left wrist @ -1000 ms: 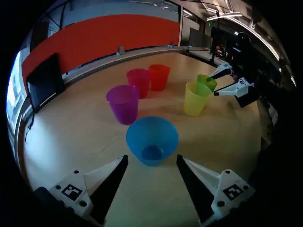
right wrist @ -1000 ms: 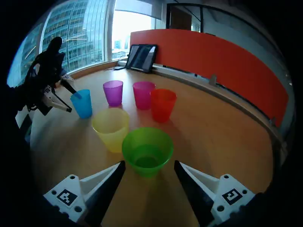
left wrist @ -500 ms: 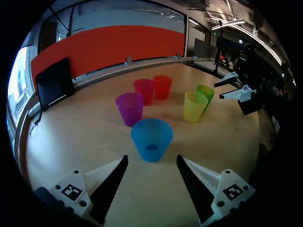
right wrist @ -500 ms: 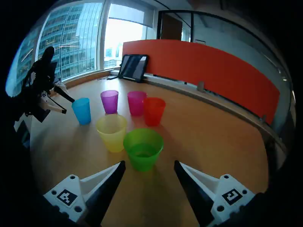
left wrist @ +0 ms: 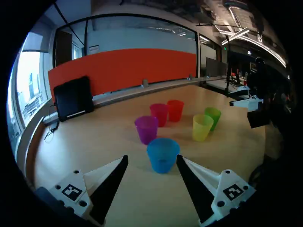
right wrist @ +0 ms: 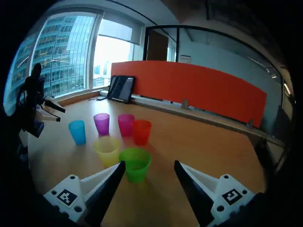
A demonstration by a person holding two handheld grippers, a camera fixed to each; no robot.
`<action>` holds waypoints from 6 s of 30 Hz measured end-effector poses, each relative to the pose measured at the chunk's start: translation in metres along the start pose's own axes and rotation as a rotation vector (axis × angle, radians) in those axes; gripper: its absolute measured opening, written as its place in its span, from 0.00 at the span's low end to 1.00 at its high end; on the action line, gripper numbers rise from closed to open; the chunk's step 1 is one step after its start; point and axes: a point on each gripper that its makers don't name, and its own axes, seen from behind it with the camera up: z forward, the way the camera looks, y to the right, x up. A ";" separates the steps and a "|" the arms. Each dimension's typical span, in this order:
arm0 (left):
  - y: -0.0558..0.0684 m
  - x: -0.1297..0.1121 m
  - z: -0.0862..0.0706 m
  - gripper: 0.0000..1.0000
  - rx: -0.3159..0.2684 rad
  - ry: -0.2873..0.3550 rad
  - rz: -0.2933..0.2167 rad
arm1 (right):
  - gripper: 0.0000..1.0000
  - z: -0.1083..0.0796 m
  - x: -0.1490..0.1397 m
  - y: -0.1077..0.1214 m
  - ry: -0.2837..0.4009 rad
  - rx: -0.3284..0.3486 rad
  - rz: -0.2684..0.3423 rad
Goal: Pour water
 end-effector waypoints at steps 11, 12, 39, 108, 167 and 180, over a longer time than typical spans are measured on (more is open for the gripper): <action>-0.019 0.038 -0.019 0.95 0.113 0.167 -0.017 | 1.00 -0.005 0.037 0.020 0.148 -0.115 0.043; -0.021 0.042 -0.020 0.95 0.127 0.183 -0.016 | 1.00 -0.006 0.041 0.023 0.164 -0.129 0.048; -0.060 0.085 -0.052 0.95 0.423 0.448 -0.031 | 1.00 -0.020 0.091 0.054 0.420 -0.441 0.093; -0.098 0.000 -0.015 0.95 0.531 0.441 -0.152 | 1.00 -0.028 0.095 0.041 0.426 -0.490 0.105; -0.103 -0.004 -0.013 0.95 0.531 0.424 -0.155 | 1.00 -0.011 0.045 0.057 0.441 -0.479 0.101; -0.104 -0.004 -0.014 0.95 0.531 0.424 -0.155 | 1.00 0.007 0.021 0.061 0.403 -0.472 0.136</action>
